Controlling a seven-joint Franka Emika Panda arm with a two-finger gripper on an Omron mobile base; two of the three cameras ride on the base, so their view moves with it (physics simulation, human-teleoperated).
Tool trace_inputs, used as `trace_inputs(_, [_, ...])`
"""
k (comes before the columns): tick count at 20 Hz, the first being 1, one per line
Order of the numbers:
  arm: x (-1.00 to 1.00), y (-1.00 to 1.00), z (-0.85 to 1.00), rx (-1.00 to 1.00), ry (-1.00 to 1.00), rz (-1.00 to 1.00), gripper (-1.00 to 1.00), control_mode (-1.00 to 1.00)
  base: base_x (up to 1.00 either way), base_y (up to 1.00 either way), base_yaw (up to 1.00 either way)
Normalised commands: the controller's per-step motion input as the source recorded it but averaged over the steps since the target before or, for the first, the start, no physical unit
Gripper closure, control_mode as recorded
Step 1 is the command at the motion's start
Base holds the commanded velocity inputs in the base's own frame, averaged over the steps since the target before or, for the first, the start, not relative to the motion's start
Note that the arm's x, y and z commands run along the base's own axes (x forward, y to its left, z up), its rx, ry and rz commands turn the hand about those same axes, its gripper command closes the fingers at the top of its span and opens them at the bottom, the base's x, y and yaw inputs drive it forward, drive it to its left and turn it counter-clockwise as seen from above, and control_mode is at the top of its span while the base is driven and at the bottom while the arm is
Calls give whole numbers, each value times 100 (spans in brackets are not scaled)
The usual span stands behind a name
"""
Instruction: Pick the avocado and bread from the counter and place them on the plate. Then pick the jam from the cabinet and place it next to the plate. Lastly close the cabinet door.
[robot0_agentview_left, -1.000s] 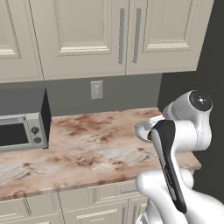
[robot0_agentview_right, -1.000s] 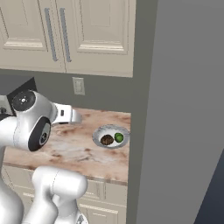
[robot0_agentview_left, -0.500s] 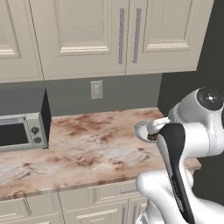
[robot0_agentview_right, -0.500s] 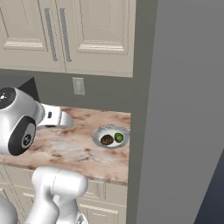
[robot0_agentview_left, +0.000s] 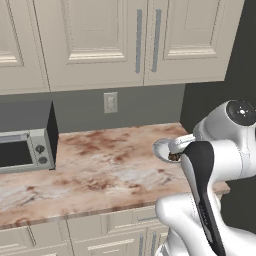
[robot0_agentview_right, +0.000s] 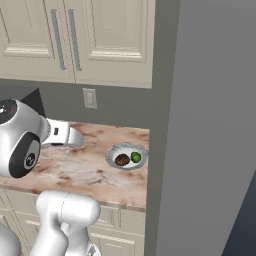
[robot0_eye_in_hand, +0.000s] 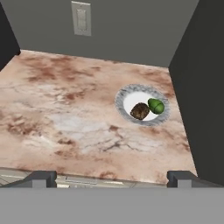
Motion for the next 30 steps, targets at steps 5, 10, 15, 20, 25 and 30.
trace_inputs(5, [0, 0, 0, 0, 0, 0, -100, 100, -3, 0, 0])
trace_inputs(10, [0, 0, 0, 0, 0, 0, -100, 100, -33, 0, 0])
trace_inputs(15, [0, 0, 0, 0, 0, 0, -100, 100, -50, 0, 0])
trace_inputs(20, [0, 0, 0, 0, 0, 0, -100, 100, -46, 0, 1])
trace_inputs(25, [0, 0, 0, 0, 0, 0, -100, 100, -35, 0, 12])
trace_inputs(30, [0, 0, 0, 0, 0, 0, -100, 100, -31, 0, 24])
